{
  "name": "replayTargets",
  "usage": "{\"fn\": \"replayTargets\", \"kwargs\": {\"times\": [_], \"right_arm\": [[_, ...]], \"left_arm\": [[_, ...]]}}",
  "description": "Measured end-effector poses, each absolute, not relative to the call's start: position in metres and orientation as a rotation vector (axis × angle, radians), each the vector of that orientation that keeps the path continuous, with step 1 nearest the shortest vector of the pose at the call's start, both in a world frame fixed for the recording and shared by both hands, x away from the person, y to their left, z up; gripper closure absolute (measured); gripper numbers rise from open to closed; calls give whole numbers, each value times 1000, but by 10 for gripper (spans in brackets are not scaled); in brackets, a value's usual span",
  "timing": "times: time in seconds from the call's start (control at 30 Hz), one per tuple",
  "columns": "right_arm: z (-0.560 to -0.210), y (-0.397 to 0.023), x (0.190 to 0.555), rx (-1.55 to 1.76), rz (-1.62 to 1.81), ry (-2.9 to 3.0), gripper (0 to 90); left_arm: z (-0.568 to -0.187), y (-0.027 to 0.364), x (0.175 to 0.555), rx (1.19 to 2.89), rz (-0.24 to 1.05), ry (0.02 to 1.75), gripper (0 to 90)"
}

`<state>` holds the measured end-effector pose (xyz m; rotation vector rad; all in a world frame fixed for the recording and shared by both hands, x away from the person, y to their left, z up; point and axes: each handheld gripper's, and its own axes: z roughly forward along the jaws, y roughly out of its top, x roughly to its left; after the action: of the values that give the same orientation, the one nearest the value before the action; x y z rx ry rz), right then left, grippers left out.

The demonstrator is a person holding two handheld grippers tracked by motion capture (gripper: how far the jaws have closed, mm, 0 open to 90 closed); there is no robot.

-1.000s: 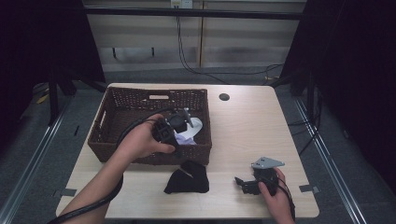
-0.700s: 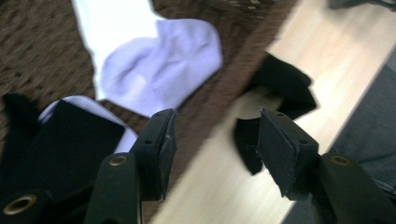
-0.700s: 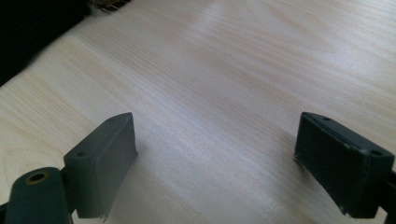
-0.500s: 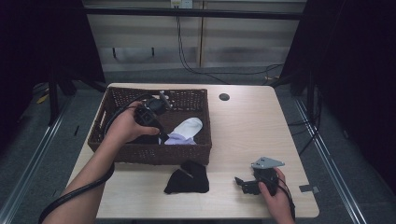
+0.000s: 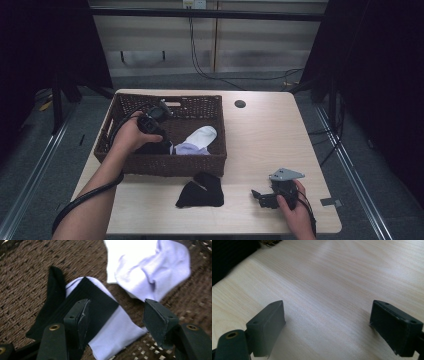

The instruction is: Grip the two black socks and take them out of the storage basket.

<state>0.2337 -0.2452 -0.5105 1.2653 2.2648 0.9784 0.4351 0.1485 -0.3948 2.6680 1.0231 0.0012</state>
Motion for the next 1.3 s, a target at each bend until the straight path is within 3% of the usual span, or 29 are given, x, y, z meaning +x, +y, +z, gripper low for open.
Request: {"fn": "replayTargets", "kwargs": {"times": [0.9,1.0,1.1,1.2,1.3], "right_arm": [[-511,-245,234,1264,981,2266,117],[-511,-245,234,1268,980,2266,117],[-510,-245,234,1268,978,2266,117],[-510,-245,234,1268,977,2266,117],[-511,-245,234,1265,981,2266,117]], "left_arm": [[-451,177,467,2680,63,1192,374],[-454,177,466,2711,48,1198,462],[-452,178,466,2739,-16,1202,729],[-447,177,466,2744,-75,1202,808],[-439,175,466,2762,-127,1219,831]]}}
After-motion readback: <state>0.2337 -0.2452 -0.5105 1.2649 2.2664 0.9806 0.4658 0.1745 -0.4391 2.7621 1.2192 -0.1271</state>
